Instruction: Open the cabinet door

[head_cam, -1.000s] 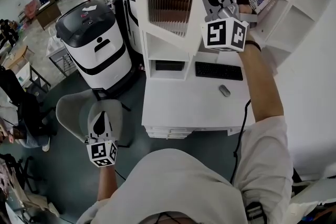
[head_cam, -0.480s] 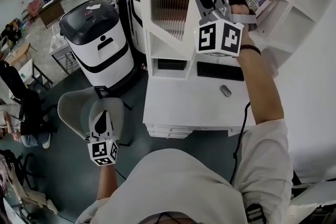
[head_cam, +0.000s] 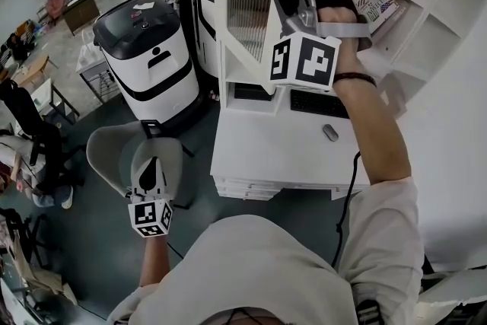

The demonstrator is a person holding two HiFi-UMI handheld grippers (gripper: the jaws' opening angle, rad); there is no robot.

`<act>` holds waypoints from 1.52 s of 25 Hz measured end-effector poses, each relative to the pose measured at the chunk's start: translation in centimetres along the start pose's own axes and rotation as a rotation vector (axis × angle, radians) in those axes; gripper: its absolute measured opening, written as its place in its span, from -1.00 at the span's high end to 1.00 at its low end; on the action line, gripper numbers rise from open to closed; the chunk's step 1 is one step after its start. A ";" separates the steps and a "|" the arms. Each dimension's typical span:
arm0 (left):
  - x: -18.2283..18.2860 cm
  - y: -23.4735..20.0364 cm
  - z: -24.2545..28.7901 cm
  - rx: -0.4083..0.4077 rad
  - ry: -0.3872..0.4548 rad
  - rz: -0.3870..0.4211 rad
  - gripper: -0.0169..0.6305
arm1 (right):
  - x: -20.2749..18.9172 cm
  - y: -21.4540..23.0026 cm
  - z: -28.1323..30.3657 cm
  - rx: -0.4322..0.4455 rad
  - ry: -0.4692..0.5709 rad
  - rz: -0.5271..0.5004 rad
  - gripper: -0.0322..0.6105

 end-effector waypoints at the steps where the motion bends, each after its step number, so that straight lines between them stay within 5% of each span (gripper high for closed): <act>1: 0.0 0.0 -0.1 0.001 -0.001 -0.001 0.95 | 0.3 -0.1 0.0 0.001 -0.009 -0.012 0.67; 16: -0.2 -1.1 -0.8 0.007 0.002 -0.014 0.95 | 5.1 -0.1 0.9 0.028 -0.114 -0.136 0.67; 38: -0.2 -4.2 -2.6 0.044 0.010 -0.025 0.95 | 10.5 0.4 2.8 0.022 -0.191 -0.153 0.66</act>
Point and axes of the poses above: the fingertips, and each gripper's own axes: z forward along the fingers, y to its right, x out of its top, the point moved 4 cm from there along -z, backward along the fingers, and after that the axes turned 8 degrees about y, right-handed, at the moved point
